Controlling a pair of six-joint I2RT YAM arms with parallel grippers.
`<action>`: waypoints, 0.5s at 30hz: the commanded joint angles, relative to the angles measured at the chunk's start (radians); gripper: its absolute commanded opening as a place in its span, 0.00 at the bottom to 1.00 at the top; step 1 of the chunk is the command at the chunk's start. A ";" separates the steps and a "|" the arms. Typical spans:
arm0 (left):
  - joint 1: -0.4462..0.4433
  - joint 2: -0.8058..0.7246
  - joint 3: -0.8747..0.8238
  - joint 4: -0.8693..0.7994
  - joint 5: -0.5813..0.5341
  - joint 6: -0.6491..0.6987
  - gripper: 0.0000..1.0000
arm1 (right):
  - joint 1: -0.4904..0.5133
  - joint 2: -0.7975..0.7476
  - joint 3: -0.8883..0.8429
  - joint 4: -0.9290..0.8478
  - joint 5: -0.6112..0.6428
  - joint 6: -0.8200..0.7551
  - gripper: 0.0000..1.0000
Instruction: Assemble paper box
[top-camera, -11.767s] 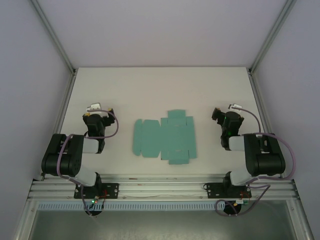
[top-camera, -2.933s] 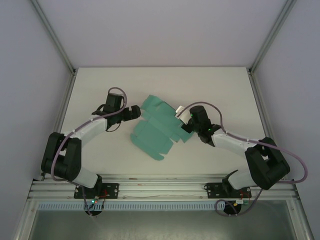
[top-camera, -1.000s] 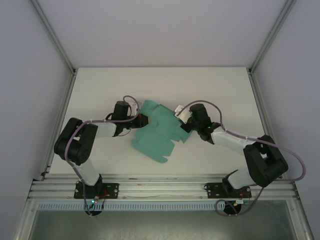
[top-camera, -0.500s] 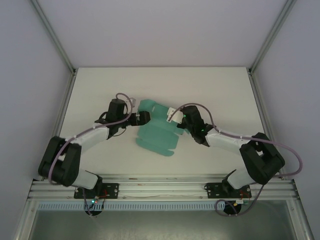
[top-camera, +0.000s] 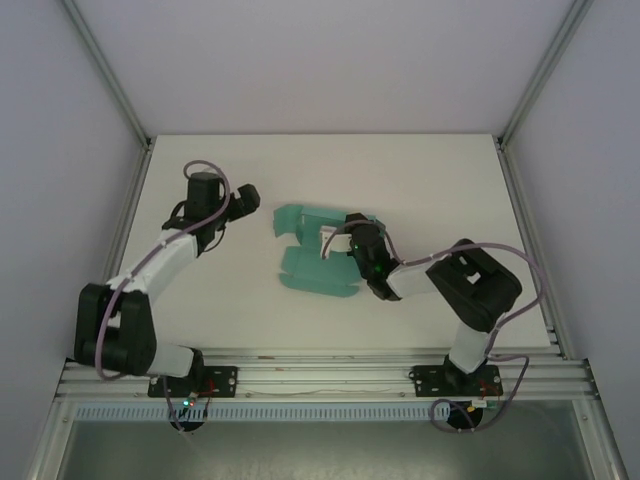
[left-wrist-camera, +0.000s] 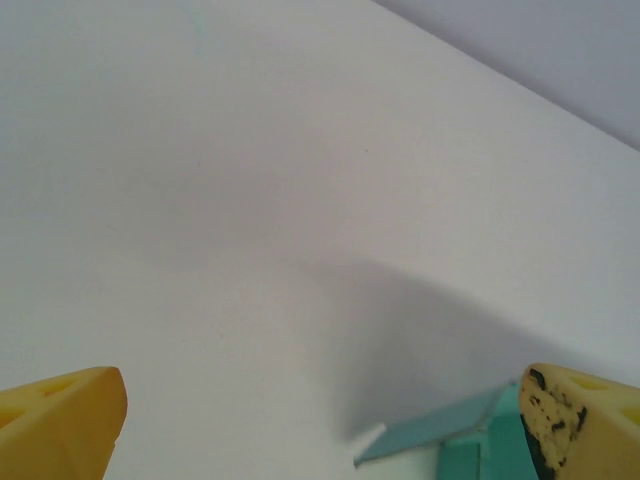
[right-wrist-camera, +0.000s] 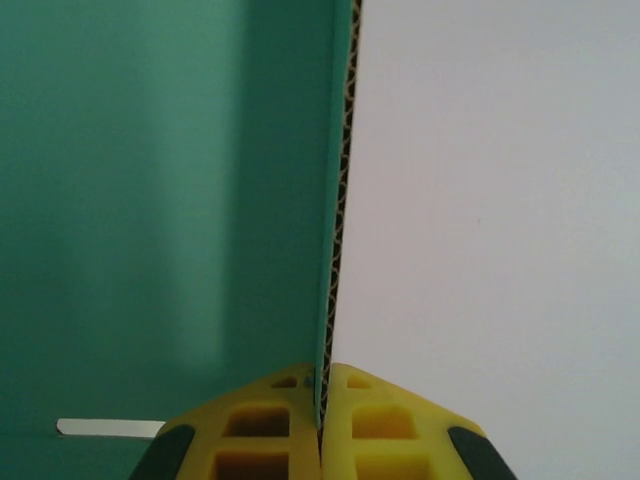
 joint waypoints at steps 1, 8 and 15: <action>-0.001 0.092 0.062 -0.001 -0.026 -0.002 1.00 | 0.004 0.042 -0.034 0.189 0.017 -0.103 0.00; -0.002 0.288 0.176 0.054 0.065 0.106 0.98 | 0.013 0.088 -0.034 0.279 0.015 -0.138 0.00; -0.024 0.353 0.140 0.179 0.327 0.203 0.83 | 0.014 0.066 -0.019 0.204 0.024 -0.093 0.00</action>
